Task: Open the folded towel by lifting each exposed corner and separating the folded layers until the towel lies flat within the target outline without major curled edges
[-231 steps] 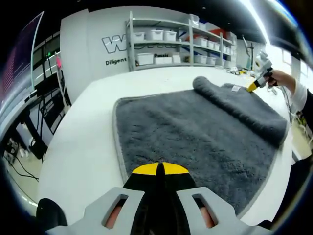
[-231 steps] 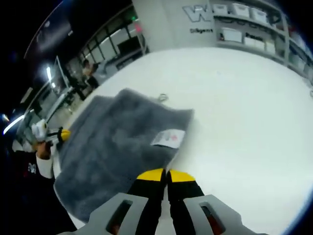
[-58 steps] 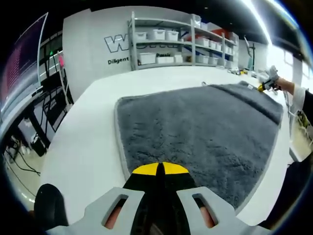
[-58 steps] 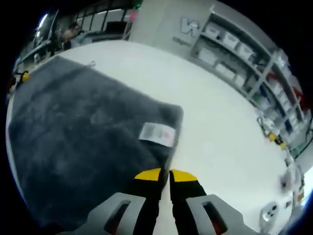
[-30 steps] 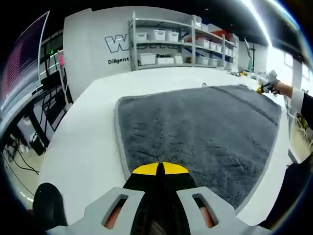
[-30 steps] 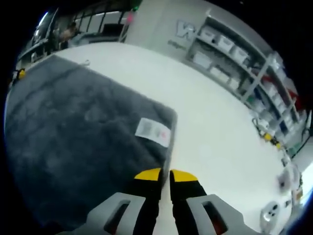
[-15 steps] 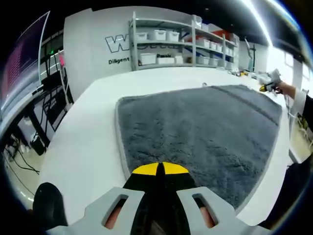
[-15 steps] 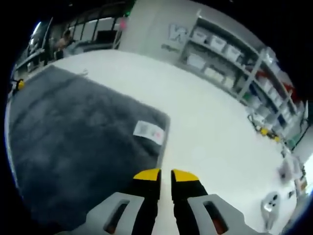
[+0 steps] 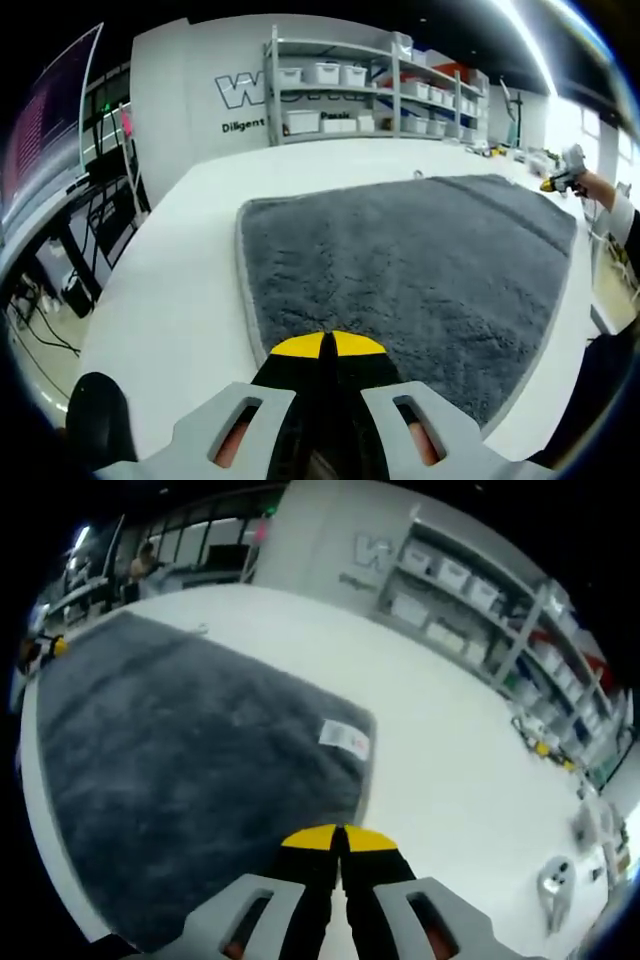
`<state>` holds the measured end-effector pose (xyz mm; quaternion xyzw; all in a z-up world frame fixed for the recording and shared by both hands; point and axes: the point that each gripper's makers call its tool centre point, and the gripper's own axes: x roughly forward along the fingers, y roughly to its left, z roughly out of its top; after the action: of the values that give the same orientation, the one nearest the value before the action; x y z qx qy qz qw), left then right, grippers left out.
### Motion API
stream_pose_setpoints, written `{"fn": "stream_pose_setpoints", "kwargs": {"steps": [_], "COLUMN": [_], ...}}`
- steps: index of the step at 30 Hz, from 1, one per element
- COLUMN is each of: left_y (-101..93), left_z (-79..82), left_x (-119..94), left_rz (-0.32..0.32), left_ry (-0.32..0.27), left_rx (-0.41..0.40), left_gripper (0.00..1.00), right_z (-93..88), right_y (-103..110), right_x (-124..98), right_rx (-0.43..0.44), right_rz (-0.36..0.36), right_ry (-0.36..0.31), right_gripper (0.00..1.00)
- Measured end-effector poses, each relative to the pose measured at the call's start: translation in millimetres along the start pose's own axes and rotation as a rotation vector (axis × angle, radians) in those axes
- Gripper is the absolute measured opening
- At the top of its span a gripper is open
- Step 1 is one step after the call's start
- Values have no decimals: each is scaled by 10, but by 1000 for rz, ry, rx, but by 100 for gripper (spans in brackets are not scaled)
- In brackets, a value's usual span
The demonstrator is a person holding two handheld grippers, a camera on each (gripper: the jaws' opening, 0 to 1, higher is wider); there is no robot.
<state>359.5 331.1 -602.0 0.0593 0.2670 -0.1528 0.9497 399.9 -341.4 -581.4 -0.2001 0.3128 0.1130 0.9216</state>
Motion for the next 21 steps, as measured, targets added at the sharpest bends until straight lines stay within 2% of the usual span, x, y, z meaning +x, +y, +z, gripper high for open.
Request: {"fn": "stream_pose_setpoints", "kwargs": {"steps": [2,3,5,9,11,12,14,21], "left_y": [-11,-19,-31,-41,-42,-42,-45,-54], "left_z": [-5,-7,-12,-16,-17,-16,-17,-19], "left_x": [-9,-14,-23,-32,-34,-34,-37,-44], "left_rz": [0,1,0,-2,-2,-1,3,8], "left_ry": [0,-1,-3,-5,-5,-5,-5,-5], "left_rx": [0,0,-2,-6,-8,-7,-5,-13], "left_gripper": [0,0,0,0,0,0,0,0], "right_z": [-54,-128,-188,-252,-319,-288,-319,-330], "right_y": [35,72,75,150,195,171,174,135], "right_x": [-14,-24,-52,-91,-73,-54,-73,-77], "right_rx": [26,98,200,263,241,216,250,215], "right_rz": [1,9,0,18,14,-4,3,-24], "right_ry": [15,38,37,17,29,-15,-15,-54], "right_gripper": [0,0,0,0,0,0,0,0]}}
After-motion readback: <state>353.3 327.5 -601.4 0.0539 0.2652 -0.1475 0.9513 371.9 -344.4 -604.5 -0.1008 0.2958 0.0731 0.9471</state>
